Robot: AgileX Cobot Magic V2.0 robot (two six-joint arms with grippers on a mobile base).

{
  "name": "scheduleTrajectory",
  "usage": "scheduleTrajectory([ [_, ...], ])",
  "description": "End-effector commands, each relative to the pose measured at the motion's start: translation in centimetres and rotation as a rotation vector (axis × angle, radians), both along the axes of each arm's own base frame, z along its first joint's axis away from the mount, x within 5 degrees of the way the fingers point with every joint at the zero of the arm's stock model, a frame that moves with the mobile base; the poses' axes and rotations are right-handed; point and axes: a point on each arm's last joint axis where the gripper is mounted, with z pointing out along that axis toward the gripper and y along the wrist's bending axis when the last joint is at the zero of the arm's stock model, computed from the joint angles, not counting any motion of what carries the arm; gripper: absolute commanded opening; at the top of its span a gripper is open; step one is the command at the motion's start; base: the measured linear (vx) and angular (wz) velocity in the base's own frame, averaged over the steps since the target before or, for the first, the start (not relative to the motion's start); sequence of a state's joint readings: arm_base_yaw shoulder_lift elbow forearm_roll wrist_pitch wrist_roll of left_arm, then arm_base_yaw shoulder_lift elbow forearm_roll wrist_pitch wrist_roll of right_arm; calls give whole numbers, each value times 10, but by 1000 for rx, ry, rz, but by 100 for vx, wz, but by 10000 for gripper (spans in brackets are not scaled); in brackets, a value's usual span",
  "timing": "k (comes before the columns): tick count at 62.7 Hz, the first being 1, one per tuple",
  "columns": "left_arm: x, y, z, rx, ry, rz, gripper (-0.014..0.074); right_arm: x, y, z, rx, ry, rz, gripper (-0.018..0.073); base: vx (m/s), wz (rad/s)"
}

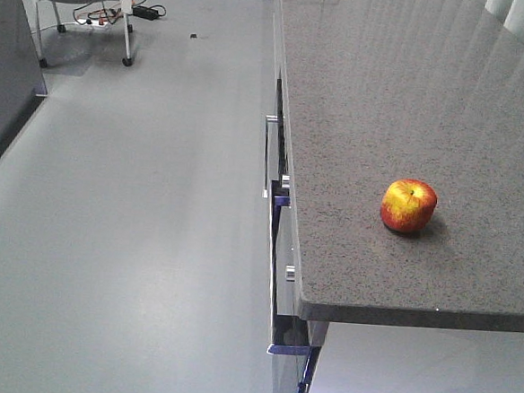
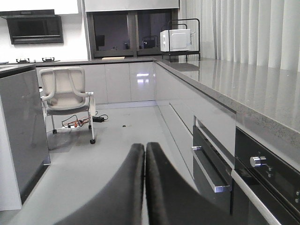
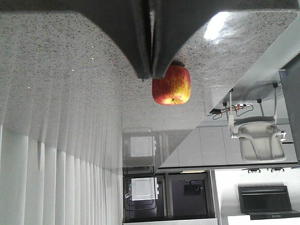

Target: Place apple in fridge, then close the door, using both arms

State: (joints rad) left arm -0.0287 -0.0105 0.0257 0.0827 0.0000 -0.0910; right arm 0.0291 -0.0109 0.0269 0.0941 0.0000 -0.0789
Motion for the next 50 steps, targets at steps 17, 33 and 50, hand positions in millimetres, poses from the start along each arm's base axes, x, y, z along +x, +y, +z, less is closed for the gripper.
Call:
scheduleTrajectory([
  [17,-1,-1,-2,-12,-65,-10,-6,-1,-1,3,-2,-78,-13,-3,0,0],
  [33,-1,-1,-2,-12,-65,-10,-6,-2,-1,5,-7,-98,-15,-3,0,0],
  [50,-1,-1,-2,-12,-65,-10,-6,-15,-1,65,1,-175,-5,-3,0,0],
])
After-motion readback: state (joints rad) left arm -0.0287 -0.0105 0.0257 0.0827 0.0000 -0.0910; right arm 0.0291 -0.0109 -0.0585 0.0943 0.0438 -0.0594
